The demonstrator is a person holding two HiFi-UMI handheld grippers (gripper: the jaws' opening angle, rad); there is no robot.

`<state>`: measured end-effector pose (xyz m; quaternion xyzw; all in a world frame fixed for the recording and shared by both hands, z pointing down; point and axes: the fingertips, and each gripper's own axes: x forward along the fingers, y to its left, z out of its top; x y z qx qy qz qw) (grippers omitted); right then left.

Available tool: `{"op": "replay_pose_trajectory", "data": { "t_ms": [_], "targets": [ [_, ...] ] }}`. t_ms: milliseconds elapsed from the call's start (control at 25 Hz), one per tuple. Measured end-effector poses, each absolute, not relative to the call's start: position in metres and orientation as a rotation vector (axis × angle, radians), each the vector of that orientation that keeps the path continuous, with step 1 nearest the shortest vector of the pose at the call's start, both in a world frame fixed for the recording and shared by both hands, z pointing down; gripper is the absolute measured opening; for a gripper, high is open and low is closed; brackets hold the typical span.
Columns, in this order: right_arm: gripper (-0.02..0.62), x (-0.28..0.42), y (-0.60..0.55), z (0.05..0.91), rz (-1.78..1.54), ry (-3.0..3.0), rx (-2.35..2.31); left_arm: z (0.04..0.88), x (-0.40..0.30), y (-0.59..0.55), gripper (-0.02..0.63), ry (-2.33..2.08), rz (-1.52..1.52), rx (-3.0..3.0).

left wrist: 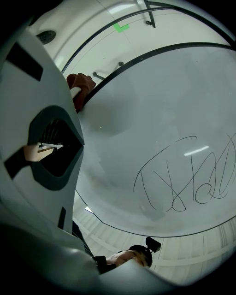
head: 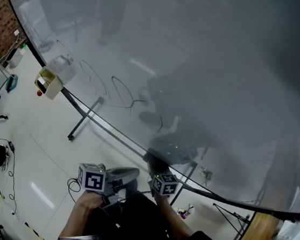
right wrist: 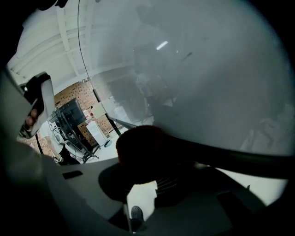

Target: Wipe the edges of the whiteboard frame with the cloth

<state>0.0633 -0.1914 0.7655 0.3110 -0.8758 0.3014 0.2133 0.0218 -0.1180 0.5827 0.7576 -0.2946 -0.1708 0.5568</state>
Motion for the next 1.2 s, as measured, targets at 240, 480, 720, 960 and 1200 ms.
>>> {"op": "replay_pose_trajectory", "data": {
  "t_ms": [240,480,720,960,1200],
  "targets": [
    [0.086,0.039,-0.195,0.765,0.839,-2.415,0.913,0.584,-0.010,-0.117,-0.003,-0.671,-0.416,1.781],
    [0.086,0.001,-0.200,0.771,0.923,-2.377,1.051,0.581,-0.063,-0.108,-0.003,-0.630,-0.421,1.791],
    [0.086,-0.034,-0.207,0.773,0.989,-2.345,1.174,0.577,-0.112,-0.101,-0.003,-0.614,-0.453,1.785],
    [0.086,-0.056,-0.208,0.776,1.019,-2.246,1.269,0.578,-0.154,-0.092,-0.003,-0.612,-0.470,1.790],
    [0.086,-0.083,-0.211,0.767,0.978,-2.261,1.240,0.580,-0.178,-0.080,-0.003,-0.622,-0.486,1.792]
  ]
}}
